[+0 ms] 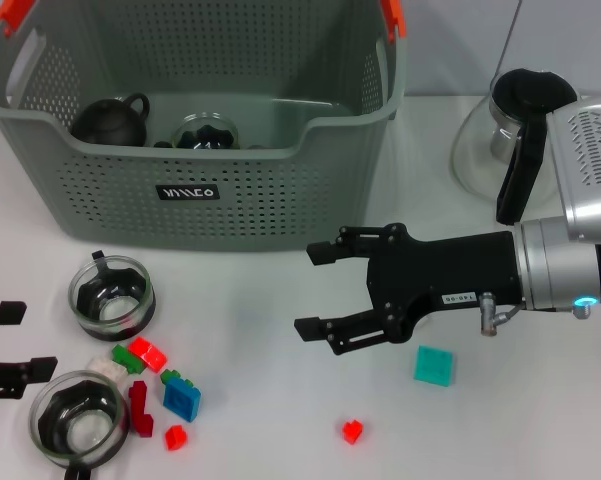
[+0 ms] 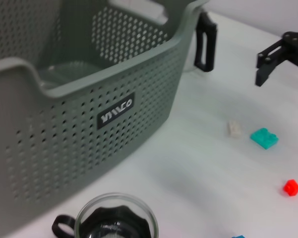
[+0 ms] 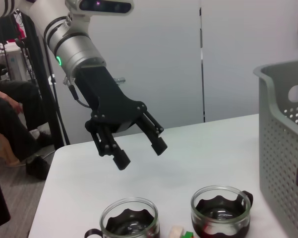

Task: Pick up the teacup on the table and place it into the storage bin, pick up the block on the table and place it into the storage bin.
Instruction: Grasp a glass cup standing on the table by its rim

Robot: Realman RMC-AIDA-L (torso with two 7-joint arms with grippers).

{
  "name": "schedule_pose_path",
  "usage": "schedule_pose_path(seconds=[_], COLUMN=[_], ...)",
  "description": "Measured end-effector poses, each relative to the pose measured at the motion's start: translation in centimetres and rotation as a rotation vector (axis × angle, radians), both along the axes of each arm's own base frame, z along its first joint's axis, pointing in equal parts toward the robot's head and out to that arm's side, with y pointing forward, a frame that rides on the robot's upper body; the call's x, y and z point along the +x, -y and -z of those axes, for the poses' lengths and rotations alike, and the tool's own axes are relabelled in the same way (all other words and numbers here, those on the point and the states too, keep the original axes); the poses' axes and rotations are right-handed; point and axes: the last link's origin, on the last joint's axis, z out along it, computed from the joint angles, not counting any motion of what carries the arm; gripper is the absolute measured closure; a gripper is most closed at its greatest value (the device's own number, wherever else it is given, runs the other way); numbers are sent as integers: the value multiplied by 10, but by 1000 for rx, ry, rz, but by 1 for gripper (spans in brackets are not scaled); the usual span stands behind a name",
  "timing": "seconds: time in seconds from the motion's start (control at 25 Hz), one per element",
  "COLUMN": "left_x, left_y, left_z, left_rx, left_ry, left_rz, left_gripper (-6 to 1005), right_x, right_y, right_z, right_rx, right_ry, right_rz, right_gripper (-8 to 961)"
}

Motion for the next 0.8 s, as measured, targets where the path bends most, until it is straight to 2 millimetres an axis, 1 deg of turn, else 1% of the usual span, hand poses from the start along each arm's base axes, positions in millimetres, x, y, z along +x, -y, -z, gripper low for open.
schedule_pose_path(seconds=[0.2, 0.4, 0.6, 0.76, 0.8], left_x=[7, 13, 16, 13, 12], left_y=[-4, -12, -22, -28, -29], left_z=[4, 10, 18, 25, 26], left_rx=[-46, -103, -170, -197, -201], left_ry=[-27, -72, -140, -178, -184], left_rz=[-20, -52, -127, -185, -199], left_gripper=[173, 175, 176, 177, 177], right_x=[-2, -5, -8, -9, -9], right_y=[-5, -9, -9, -6, -6], right_z=[-2, 0, 6, 16, 16], right_rx=[23, 30, 17, -22, -22], right_ry=[3, 9, 19, 61, 61], right_rz=[2, -8, -32, -67, -67], right_gripper=[31, 32, 32, 31, 31])
